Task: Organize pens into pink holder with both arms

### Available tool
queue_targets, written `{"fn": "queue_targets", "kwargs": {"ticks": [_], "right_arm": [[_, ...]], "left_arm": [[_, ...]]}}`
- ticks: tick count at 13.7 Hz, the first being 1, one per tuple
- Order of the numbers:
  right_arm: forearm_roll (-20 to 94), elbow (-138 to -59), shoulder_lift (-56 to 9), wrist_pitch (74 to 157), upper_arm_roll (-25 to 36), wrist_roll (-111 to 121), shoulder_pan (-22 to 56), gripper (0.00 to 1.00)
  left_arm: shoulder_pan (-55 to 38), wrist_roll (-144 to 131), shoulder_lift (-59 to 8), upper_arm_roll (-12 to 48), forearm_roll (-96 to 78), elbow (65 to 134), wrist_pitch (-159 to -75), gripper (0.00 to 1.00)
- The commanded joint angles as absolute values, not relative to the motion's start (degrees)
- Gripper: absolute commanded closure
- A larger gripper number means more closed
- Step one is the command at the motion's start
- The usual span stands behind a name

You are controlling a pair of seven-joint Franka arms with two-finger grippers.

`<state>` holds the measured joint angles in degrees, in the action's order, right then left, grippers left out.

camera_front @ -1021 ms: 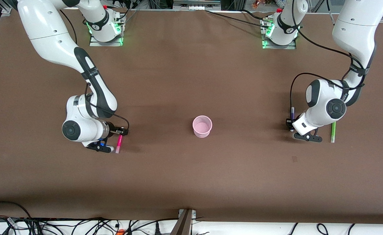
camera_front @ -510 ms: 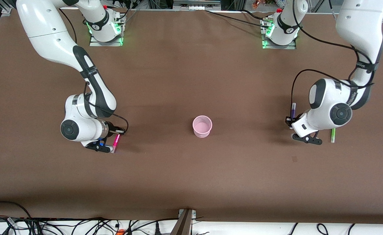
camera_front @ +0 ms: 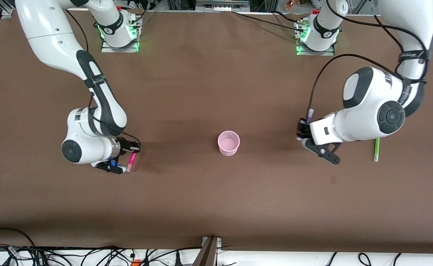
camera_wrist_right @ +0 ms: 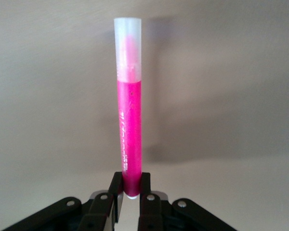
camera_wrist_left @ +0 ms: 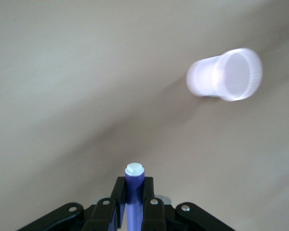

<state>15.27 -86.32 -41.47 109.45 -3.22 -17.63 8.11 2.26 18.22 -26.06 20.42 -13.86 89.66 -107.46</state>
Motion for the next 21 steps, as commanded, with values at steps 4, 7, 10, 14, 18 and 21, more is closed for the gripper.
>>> {"fn": "queue_targets", "kwargs": {"ticks": [4, 7, 10, 14, 18, 21], "right_arm": [[21.60, -78.32, -39.91, 92.66, -2.64, -21.35, 6.68, 1.00], [25.14, -73.06, -39.81, 83.44, -2.64, -26.18, 5.54, 1.00], [27.32, -69.71, -39.81, 77.89, -2.64, -32.58, 5.36, 1.00], [27.77, -64.52, -39.73, 72.96, -3.34, -40.58, 5.54, 1.00], [34.06, -63.81, -39.81, 73.30, -3.43, -50.16, 6.59, 1.00], [41.47, -63.81, -40.17, 74.53, -3.25, -55.44, 6.59, 1.00]], "left_arm": [[-0.34, 38.00, -34.45, 25.14, -41.98, 85.52, -113.80, 1.00], [-3.25, 60.48, -40.14, 25.05, -42.89, 79.39, -118.47, 1.00], [-3.25, 76.86, -44.72, 25.14, -43.15, 75.77, -118.65, 1.00], [-5.88, 85.95, -46.49, 25.05, -43.15, 74.36, -125.05, 1.00], [-7.64, 86.66, -47.10, 25.05, -42.71, 75.32, -127.97, 1.00], [-8.70, 86.66, -47.37, 25.05, -43.07, 75.76, -127.97, 1.00]]}}
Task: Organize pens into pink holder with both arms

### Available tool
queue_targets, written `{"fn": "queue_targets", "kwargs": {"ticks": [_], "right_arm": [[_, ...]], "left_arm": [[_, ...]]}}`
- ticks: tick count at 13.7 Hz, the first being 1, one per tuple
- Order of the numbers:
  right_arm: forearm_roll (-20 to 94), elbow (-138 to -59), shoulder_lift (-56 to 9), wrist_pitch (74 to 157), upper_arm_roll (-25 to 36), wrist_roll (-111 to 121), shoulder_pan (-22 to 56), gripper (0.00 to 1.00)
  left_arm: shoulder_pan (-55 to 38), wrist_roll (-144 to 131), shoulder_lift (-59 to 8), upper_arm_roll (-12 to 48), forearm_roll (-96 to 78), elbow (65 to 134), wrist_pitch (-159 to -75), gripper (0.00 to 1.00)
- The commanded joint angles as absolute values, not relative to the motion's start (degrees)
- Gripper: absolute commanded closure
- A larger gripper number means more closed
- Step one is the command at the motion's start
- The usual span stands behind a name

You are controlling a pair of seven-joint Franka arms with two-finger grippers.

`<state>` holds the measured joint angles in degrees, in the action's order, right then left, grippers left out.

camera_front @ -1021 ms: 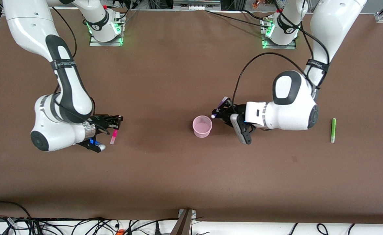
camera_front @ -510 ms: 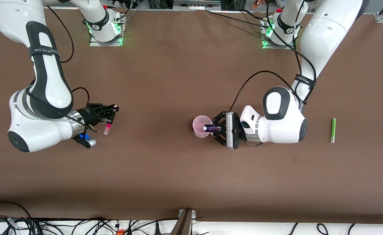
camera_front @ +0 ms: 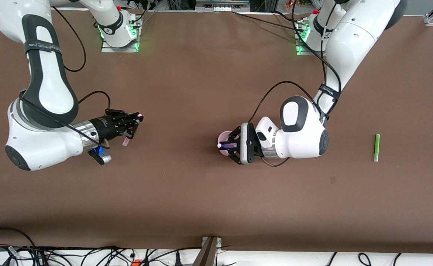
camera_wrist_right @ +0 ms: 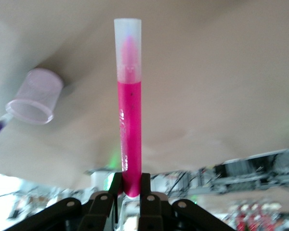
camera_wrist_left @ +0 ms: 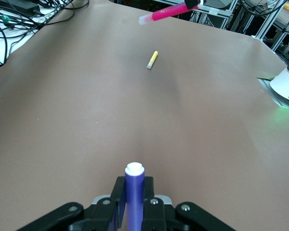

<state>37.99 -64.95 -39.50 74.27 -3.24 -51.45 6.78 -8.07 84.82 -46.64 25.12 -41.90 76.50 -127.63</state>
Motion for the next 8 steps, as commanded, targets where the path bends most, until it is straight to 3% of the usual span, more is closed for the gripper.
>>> {"fn": "queue_targets", "kwargs": {"ticks": [1, 3, 4, 5, 8], "right_arm": [[41.83, -63.81, -40.17, 75.23, -3.43, -57.29, 6.77, 1.00], [43.93, -63.81, -40.25, 76.98, -3.86, -60.63, 7.12, 1.00], [45.34, -63.81, -40.25, 77.69, -3.87, -62.47, 7.73, 1.00], [45.61, -63.81, -40.25, 78.48, -3.87, -63.88, 8.26, 1.00], [45.70, -63.81, -40.25, 80.24, -4.13, -66.70, 9.31, 1.00]], "left_arm": [[-8.70, 86.66, -47.29, 25.05, -43.07, 76.63, -127.97, 1.00], [-8.79, 86.57, -47.46, 25.05, -43.07, 77.08, -127.97, 1.00], [-8.88, 86.57, -47.46, 24.96, -43.15, 77.08, -128.06, 0.13], [-9.05, 86.92, -47.72, 25.05, -43.15, 77.17, -127.97, 0.00], [-9.14, 86.75, -47.29, 25.05, -42.80, 77.17, -127.79, 0.00]]}}
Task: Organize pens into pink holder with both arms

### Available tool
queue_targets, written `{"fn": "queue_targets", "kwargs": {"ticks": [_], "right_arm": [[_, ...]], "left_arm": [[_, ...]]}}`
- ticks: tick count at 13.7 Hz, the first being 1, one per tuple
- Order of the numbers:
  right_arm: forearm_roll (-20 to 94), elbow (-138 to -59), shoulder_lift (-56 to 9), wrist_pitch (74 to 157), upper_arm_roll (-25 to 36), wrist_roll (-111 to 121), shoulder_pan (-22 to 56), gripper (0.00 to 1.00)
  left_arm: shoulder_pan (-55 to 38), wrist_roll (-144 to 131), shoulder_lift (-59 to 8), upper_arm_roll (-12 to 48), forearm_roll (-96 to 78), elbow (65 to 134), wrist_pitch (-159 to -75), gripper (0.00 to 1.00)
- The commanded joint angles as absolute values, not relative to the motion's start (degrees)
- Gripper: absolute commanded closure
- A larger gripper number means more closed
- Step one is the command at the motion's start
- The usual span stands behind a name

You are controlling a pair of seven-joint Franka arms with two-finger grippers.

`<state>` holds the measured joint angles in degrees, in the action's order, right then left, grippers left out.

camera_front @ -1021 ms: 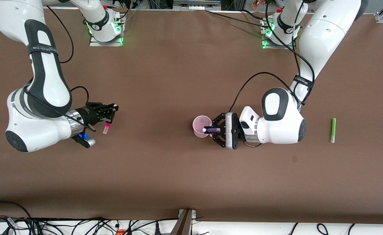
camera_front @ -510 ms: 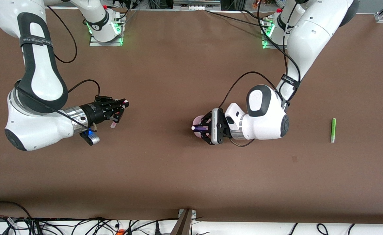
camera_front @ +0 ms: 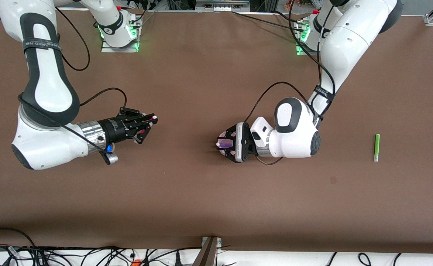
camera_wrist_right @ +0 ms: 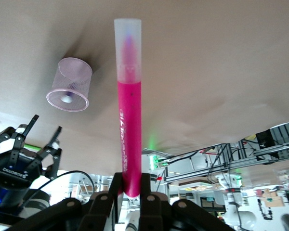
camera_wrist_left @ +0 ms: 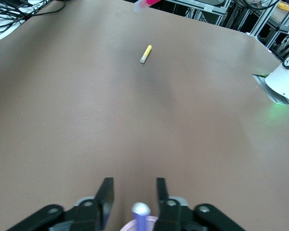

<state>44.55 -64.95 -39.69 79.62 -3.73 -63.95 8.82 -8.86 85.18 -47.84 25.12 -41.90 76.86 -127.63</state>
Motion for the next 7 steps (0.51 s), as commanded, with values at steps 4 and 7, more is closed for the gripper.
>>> {"fn": "queue_targets", "kwargs": {"ticks": [4, 7], "right_arm": [[46.49, -63.81, -40.25, 82.08, -4.31, -68.89, 10.01, 1.00], [48.69, -63.81, -40.25, 85.16, -4.39, -72.06, 11.07, 1.00]], "left_arm": [[-7.91, 84.56, -44.92, 25.05, -42.71, 77.17, -125.43, 0.00], [-6.50, 73.25, -42.99, 24.17, -40.01, 77.08, -120.16, 0.00]]}}
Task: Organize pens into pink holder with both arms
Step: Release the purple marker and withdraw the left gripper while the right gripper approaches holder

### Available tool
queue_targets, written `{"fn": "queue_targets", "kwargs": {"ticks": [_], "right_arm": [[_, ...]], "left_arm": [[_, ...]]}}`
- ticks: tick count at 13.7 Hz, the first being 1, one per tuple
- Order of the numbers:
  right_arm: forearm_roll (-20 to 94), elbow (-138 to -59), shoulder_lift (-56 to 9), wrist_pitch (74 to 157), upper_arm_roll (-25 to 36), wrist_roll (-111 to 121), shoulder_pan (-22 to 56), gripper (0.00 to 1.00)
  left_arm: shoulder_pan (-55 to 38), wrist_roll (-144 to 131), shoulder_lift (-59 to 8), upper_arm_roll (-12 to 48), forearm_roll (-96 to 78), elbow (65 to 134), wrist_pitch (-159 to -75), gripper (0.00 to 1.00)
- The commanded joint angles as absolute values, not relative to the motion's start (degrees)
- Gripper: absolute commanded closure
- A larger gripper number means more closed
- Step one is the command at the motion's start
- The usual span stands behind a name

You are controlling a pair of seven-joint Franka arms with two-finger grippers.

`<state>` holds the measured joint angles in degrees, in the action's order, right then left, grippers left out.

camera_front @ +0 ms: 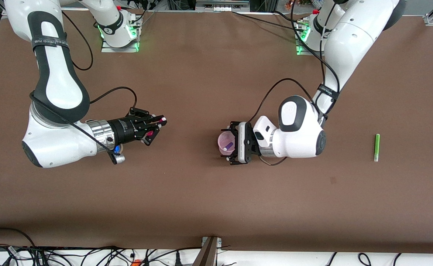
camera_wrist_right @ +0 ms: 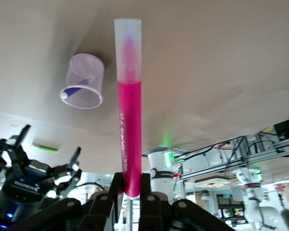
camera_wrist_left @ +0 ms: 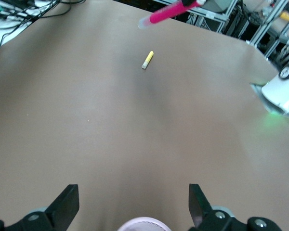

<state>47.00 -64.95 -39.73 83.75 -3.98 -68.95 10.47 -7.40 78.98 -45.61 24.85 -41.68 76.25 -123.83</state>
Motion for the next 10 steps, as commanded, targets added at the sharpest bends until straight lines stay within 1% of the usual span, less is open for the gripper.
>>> {"fn": "queue_targets", "kwargs": {"ticks": [1, 4, 7, 10], "right_arm": [[49.39, -63.81, -40.25, 85.95, -4.39, -72.85, 11.51, 1.00], [51.23, -64.07, -40.43, 88.84, -4.31, -76.80, 13.70, 1.00], [55.10, -64.34, -41.13, 92.98, -4.31, -81.11, 15.38, 1.00], [57.82, -65.82, -41.57, 95.44, -4.31, -81.39, 16.87, 1.00]], "left_arm": [[-6.07, 69.38, -42.20, 24.00, -37.38, 77.08, -118.32, 0.00], [-5.27, 56.74, -38.51, 23.12, -26.07, 77.17, -110.68, 0.00], [-5.19, 40.92, -33.86, 23.03, -11.65, 76.99, -101.02, 0.00], [-5.27, 27.99, -29.46, 23.12, -1.79, 76.64, -91.96, 0.00]]}}
